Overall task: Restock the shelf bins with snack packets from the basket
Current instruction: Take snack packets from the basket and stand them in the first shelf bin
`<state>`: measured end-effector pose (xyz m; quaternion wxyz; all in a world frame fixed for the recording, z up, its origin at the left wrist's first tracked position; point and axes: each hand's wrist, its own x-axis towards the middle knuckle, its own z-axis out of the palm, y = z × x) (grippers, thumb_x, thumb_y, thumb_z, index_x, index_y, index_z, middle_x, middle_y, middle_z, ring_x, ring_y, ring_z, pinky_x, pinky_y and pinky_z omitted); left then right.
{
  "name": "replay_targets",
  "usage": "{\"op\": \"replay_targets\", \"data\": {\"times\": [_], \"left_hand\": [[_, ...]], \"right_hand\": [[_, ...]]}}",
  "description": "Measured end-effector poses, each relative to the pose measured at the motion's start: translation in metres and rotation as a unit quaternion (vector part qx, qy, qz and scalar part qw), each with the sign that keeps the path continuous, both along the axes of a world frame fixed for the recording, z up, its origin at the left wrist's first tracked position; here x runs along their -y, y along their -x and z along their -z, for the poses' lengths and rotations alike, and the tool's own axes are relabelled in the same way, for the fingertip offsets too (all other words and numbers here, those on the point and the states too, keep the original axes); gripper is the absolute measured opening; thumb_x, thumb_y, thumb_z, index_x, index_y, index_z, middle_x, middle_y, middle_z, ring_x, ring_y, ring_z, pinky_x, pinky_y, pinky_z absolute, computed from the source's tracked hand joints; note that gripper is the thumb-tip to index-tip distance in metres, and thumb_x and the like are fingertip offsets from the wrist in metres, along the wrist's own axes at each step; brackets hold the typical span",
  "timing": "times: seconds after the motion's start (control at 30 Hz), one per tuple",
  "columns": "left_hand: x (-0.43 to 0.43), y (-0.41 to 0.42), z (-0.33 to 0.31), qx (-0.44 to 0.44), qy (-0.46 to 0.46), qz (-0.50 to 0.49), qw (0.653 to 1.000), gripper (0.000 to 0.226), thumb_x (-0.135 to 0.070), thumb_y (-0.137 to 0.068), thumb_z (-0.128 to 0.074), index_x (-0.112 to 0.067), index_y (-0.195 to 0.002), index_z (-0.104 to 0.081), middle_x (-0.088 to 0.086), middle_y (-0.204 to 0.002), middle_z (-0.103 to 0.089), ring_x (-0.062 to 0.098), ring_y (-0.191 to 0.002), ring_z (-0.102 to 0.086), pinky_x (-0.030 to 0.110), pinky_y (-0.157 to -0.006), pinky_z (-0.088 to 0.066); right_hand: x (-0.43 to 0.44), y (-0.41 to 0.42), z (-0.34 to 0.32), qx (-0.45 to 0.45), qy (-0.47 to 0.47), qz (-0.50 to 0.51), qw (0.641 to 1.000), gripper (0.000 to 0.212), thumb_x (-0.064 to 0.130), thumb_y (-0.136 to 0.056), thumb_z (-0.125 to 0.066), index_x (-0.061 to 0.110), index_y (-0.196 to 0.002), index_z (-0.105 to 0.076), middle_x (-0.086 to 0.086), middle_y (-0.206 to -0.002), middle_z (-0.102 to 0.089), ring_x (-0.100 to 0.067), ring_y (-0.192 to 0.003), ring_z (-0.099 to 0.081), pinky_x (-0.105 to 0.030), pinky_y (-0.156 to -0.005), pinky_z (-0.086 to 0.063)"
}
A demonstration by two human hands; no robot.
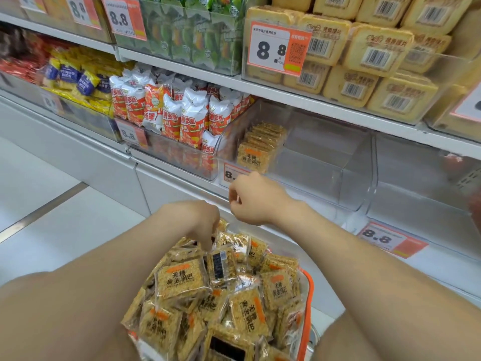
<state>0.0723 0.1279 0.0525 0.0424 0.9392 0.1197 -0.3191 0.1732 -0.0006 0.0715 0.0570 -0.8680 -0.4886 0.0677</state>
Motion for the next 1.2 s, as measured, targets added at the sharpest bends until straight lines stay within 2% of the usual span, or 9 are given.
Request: {"op": "replay_targets", "data": {"times": [0.17,0.3,0.43,0.67,0.73,0.8,0.87,1.03,1.2], "left_hand": [[0.022,0.021,0.021,-0.088,-0.027,0.044,0.995,0.092,-0.048,-0.079,-0.089,-0.020,-0.155,-0.045,0.000,-0.152,-0.052,0.026,-0.135,-0.054,0.039,-0.106,-0.051],[0.031,0.030,0.043,-0.136,-0.072,0.058,0.986,0.118,-0.059,-0.072,-0.090,-0.022,-0.164,-0.027,0.009,-0.170,-0.014,0.037,-0.145,-0.040,0.051,-0.109,-0.049],[0.031,0.034,0.052,-0.122,-0.113,0.087,0.982,0.111,-0.063,-0.069,-0.090,-0.021,-0.159,-0.040,0.010,-0.168,-0.011,0.040,-0.147,-0.031,0.055,-0.110,-0.048],[0.027,0.029,0.047,-0.067,-0.063,0.086,0.992,0.092,-0.077,-0.073,-0.078,-0.012,-0.136,-0.063,0.004,-0.166,-0.021,0.035,-0.152,-0.025,0.052,-0.109,-0.049],[0.025,0.026,0.045,-0.057,-0.036,0.071,0.995,0.092,-0.086,-0.071,-0.070,-0.011,-0.126,-0.069,0.004,-0.158,-0.036,0.032,-0.141,-0.041,0.048,-0.102,-0.050],[0.025,0.021,0.042,-0.027,0.013,0.027,0.999,0.076,-0.085,-0.079,-0.063,-0.012,-0.098,-0.072,0.009,-0.114,-0.061,0.025,-0.098,-0.059,0.042,-0.086,-0.053],[0.026,0.015,0.039,0.039,0.053,0.006,0.998,0.062,-0.072,-0.093,-0.057,-0.012,-0.082,-0.063,0.007,-0.082,-0.061,0.022,-0.069,-0.054,0.043,-0.076,-0.054],[0.017,0.000,0.027,0.179,0.106,-0.059,0.976,0.050,-0.058,-0.101,-0.057,-0.010,-0.085,-0.059,0.011,-0.080,-0.067,0.028,-0.072,-0.060,0.039,-0.067,-0.047],[0.013,-0.009,0.014,0.373,0.204,-0.238,0.873,0.049,-0.046,-0.107,-0.054,-0.008,-0.079,-0.068,0.006,-0.064,-0.065,0.024,-0.057,-0.057,0.033,-0.058,-0.044]], "right_hand": [[0.006,0.005,0.022,-0.029,0.125,-0.035,0.991,0.037,0.022,-0.088,-0.058,0.003,-0.116,-0.073,-0.019,-0.112,-0.073,-0.039,-0.105,-0.070,-0.054,-0.082,-0.062],[0.001,0.012,0.025,-0.064,0.149,-0.065,0.985,0.045,0.028,-0.086,-0.060,0.000,-0.120,-0.068,-0.022,-0.122,-0.069,-0.043,-0.113,-0.066,-0.059,-0.091,-0.059],[-0.005,0.017,0.016,-0.074,0.158,-0.080,0.981,0.048,0.030,-0.090,-0.059,-0.002,-0.125,-0.066,-0.025,-0.122,-0.068,-0.044,-0.112,-0.065,-0.058,-0.091,-0.058],[-0.003,0.016,0.005,-0.074,0.188,-0.094,0.975,0.047,0.035,-0.100,-0.057,0.003,-0.134,-0.064,-0.017,-0.132,-0.067,-0.039,-0.118,-0.064,-0.052,-0.096,-0.057],[-0.001,0.013,0.003,-0.076,0.196,-0.088,0.974,0.043,0.036,-0.103,-0.055,0.008,-0.135,-0.064,-0.009,-0.131,-0.067,-0.033,-0.117,-0.064,-0.045,-0.095,-0.056],[0.002,0.009,0.002,-0.080,0.192,-0.075,0.975,0.042,0.034,-0.102,-0.054,0.006,-0.131,-0.066,-0.013,-0.129,-0.069,-0.036,-0.118,-0.064,-0.048,-0.096,-0.057],[0.004,0.004,0.002,-0.076,0.184,-0.052,0.979,0.042,0.029,-0.100,-0.052,0.001,-0.127,-0.067,-0.022,-0.127,-0.068,-0.043,-0.122,-0.062,-0.057,-0.098,-0.055],[0.013,-0.006,-0.007,-0.068,0.155,-0.009,0.986,0.032,0.017,-0.094,-0.050,0.005,-0.113,-0.073,-0.017,-0.111,-0.074,-0.039,-0.109,-0.067,-0.056,-0.093,-0.058],[0.022,-0.010,-0.023,-0.092,0.114,0.041,0.988,0.040,0.012,-0.094,-0.053,-0.003,-0.129,-0.064,-0.023,-0.131,-0.066,-0.044,-0.117,-0.063,-0.057,-0.099,-0.054]]}}
